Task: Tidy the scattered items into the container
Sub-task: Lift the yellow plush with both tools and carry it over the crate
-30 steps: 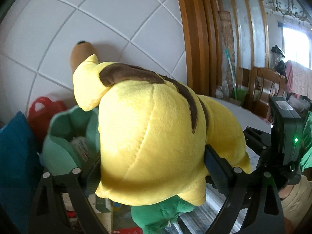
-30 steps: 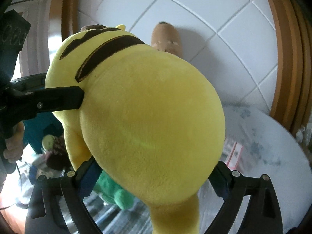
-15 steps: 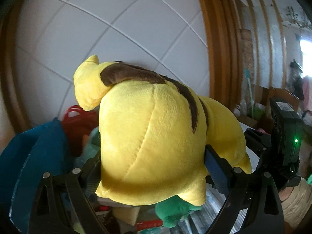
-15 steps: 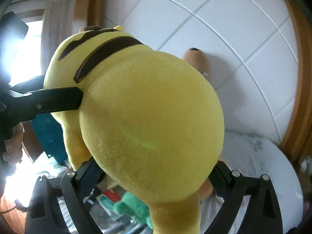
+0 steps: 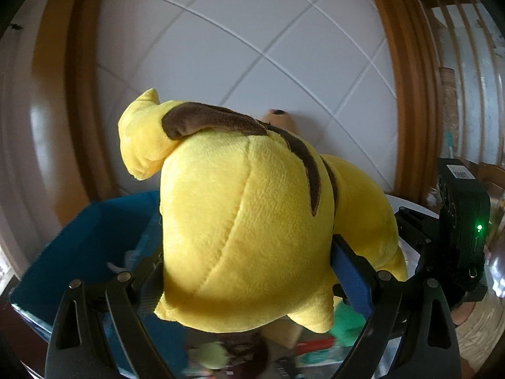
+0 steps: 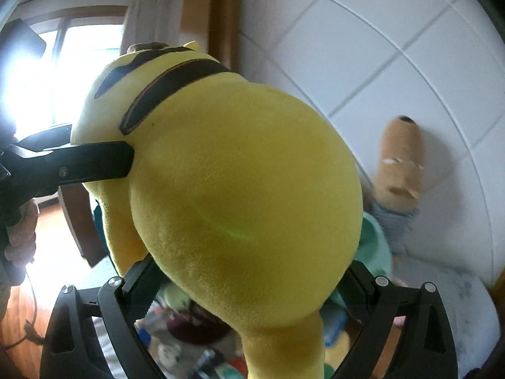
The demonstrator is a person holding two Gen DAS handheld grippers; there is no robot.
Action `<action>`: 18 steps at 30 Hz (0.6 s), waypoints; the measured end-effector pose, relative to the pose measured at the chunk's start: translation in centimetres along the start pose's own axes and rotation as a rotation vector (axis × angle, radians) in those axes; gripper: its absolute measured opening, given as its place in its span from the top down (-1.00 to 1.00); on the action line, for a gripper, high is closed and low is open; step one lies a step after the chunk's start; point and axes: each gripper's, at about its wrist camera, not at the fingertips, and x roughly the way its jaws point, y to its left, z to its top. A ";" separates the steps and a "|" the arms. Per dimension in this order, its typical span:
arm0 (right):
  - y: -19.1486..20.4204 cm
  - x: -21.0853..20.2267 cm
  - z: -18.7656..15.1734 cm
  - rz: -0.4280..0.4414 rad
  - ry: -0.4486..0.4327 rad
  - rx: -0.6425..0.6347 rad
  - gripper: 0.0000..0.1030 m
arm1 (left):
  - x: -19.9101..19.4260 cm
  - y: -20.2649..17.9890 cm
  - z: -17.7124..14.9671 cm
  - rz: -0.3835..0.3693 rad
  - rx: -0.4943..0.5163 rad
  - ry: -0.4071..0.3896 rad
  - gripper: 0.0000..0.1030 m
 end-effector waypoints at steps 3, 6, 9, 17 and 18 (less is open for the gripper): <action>2.8 2.8 2.5 0.011 -0.025 -0.024 -0.87 | -0.8 4.6 0.3 0.023 0.001 -0.020 -0.83; 5.9 6.1 5.4 0.019 -0.057 -0.026 -0.87 | -1.4 9.8 1.0 0.043 0.017 -0.042 -0.83; 8.9 10.1 8.3 0.031 -0.080 -0.021 -0.87 | -1.4 15.1 2.2 0.060 0.037 -0.047 -0.83; 12.9 20.3 14.3 0.024 -0.079 -0.010 -0.87 | 2.6 27.8 4.8 0.042 0.024 -0.020 -0.84; 13.0 21.5 14.9 0.021 -0.073 -0.007 -0.87 | 3.4 29.0 5.1 0.037 0.020 -0.015 -0.84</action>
